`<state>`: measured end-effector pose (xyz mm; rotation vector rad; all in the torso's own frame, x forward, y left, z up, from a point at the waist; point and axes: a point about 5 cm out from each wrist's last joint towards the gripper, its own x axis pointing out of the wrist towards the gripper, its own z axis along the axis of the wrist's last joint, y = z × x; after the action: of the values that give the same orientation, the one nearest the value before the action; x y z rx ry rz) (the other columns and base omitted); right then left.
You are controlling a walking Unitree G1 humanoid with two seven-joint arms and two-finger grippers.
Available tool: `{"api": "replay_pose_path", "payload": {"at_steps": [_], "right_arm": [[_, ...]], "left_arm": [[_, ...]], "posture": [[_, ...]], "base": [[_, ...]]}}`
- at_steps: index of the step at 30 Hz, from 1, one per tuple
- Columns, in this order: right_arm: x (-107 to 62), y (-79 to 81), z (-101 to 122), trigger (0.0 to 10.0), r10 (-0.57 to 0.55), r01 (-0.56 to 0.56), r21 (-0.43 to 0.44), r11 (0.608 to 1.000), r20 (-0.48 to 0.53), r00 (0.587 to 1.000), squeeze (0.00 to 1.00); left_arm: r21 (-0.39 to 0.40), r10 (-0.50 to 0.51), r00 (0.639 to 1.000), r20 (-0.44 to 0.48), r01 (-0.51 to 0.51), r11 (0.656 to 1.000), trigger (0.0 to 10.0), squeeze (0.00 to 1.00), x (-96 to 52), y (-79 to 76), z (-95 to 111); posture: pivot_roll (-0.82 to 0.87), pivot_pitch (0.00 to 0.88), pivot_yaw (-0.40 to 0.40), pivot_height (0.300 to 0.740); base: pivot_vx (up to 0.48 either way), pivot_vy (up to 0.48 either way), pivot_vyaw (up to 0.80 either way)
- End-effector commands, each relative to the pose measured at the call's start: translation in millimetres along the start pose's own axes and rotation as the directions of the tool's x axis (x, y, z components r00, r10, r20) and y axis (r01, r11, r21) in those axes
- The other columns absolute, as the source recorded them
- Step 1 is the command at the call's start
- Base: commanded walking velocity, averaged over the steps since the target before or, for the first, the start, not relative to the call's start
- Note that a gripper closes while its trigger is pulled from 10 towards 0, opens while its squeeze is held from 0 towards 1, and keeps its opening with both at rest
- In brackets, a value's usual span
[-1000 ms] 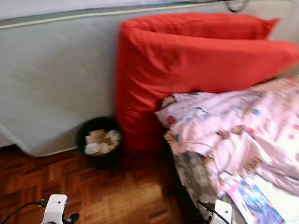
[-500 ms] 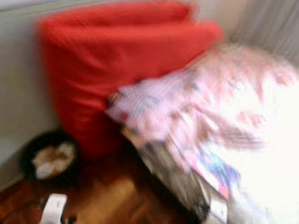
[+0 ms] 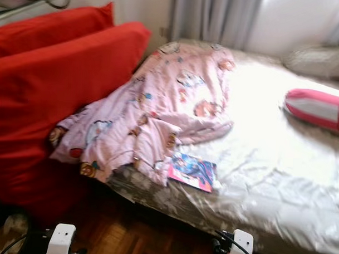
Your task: Clean up the room
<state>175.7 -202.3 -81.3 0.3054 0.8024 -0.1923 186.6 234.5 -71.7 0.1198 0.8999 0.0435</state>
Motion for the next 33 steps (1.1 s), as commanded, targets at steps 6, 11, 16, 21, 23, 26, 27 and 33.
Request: {"api": "replay_pose_path", "payload": {"at_steps": [6, 11, 16, 21, 23, 26, 27, 33], "right_arm": [[-2.4, -6.1, -5, 10.0, -0.031, 0.031, 0.022, 0.999, -0.011, 0.999, 0.00], [-1.9, -3.2, -4, 10.0, -0.032, 0.032, 0.032, 0.999, 0.007, 0.999, 0.00], [-1.2, 0.9, -3, 10.0, -0.021, 0.020, 0.039, 0.999, 0.022, 1.000, 0.00], [-0.6, 2.0, -1, 10.0, -0.015, 0.014, 0.030, 0.999, 0.029, 0.999, 0.00], [-0.3, 1.1, 2, 10.0, -0.012, 0.012, 0.001, 1.000, 0.037, 0.999, 0.00], [0.0, 0.2, 5, 10.0, -0.004, 0.006, -0.047, 0.999, 0.045, 0.999, 0.00], [0.0, 0.0, 5, 10.0, -0.002, 0.005, -0.048, 0.999, 0.046, 0.999, 0.00], [0.4, -1.0, 7, 10.0, -0.002, 0.002, -0.014, 1.000, 0.045, 0.999, 0.00]], "left_arm": [[0.020, -0.023, 1.000, -0.008, 0.023, 1.000, 10.0, 0.00, 1.4, -5.5, 2], [0.024, -0.024, 1.000, -0.004, 0.024, 0.999, 10.0, 0.00, 1.6, -4.2, 4], [0.020, -0.018, 1.000, 0.000, 0.018, 1.000, 10.0, 0.00, 1.6, -2.1, 5], [-0.001, -0.012, 1.000, 0.005, 0.013, 1.000, 10.0, 0.00, 1.6, -1.8, 6], [-0.009, -0.012, 1.000, 0.006, 0.012, 1.000, 10.0, 0.00, 1.7, -2.4, 6], [-0.013, -0.013, 1.000, 0.004, 0.013, 1.000, 10.0, 0.00, 1.8, -3.4, 5], [-0.014, -0.014, 1.000, 0.004, 0.014, 1.000, 10.0, 0.00, 1.9, -3.8, 5], [-0.023, -0.019, 1.000, -0.001, 0.019, 1.000, 10.0, 0.00, 2.0, -6.2, 4]], "posture": [[0.05, 0.089, 0.020, 0.740], [0.06, 0.099, 0.039, 0.740], [0.05, 0.104, 0.042, 0.740], [0.05, 0.109, 0.038, 0.740], [0.05, 0.112, 0.034, 0.740], [0.04, 0.116, 0.027, 0.740], [0.04, 0.117, 0.026, 0.740], [0.03, 0.119, 0.018, 0.740]], "base": [[0.000, 0.000, -0.80], [0.000, 0.000, -0.32], [0.000, 0.000, 0.00], [0.000, 0.000, 0.00], [0.277, 0.000, 0.00], [0.292, 0.000, 0.19], [0.292, 0.000, 0.80], [0.309, 0.000, 0.36]]}}
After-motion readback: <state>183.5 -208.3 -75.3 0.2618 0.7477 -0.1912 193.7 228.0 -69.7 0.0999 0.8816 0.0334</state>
